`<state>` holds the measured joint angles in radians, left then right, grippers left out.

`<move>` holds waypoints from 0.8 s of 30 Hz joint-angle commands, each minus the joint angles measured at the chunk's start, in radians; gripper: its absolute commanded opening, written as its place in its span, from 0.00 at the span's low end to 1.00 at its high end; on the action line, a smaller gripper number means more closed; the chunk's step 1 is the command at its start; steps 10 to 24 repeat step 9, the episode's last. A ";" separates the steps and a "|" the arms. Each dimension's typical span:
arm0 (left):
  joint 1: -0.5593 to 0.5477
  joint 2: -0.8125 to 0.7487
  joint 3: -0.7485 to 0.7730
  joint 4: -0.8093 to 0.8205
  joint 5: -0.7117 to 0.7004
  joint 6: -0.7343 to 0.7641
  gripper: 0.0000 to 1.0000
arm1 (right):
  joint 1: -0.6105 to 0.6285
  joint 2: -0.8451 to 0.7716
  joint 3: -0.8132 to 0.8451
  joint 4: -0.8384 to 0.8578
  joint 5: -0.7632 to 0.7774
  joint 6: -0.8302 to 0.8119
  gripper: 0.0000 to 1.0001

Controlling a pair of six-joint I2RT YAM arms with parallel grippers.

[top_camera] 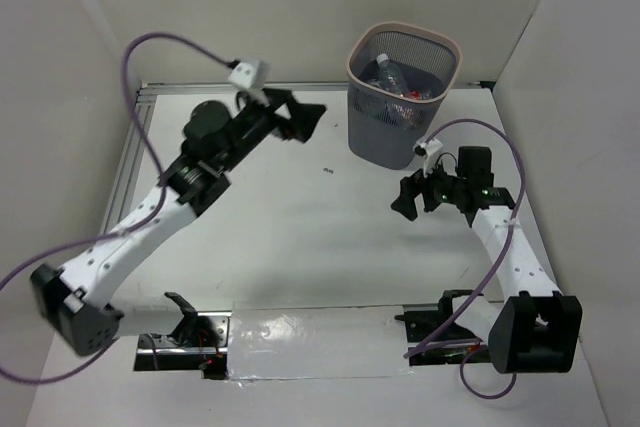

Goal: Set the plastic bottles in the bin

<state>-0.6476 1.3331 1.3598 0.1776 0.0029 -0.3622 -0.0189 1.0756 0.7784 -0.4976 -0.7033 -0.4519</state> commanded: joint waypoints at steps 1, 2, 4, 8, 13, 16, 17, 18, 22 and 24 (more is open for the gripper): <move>0.069 -0.136 -0.255 -0.085 -0.001 0.036 1.00 | -0.030 0.003 0.048 0.066 0.111 0.174 1.00; 0.081 -0.217 -0.307 -0.101 -0.012 0.026 1.00 | -0.042 -0.011 0.027 0.086 0.111 0.186 1.00; 0.120 -0.287 -0.460 -0.112 -0.021 0.005 1.00 | -0.052 -0.028 0.007 0.112 0.123 0.225 1.00; 0.193 -0.438 -0.669 -0.142 -0.021 -0.046 1.00 | -0.052 -0.074 -0.056 0.174 0.201 0.265 1.00; 0.209 -0.466 -0.701 -0.154 -0.021 -0.055 1.00 | -0.062 -0.089 -0.056 0.189 0.227 0.274 1.00; 0.209 -0.466 -0.701 -0.154 -0.021 -0.055 1.00 | -0.062 -0.089 -0.056 0.189 0.227 0.274 1.00; 0.209 -0.466 -0.701 -0.154 -0.021 -0.055 1.00 | -0.062 -0.089 -0.056 0.189 0.227 0.274 1.00; 0.209 -0.466 -0.701 -0.154 -0.021 -0.055 1.00 | -0.062 -0.089 -0.056 0.189 0.227 0.274 1.00; 0.209 -0.466 -0.701 -0.154 -0.021 -0.055 1.00 | -0.062 -0.089 -0.056 0.189 0.227 0.274 1.00; 0.209 -0.466 -0.701 -0.154 -0.021 -0.055 1.00 | -0.062 -0.089 -0.056 0.189 0.227 0.274 1.00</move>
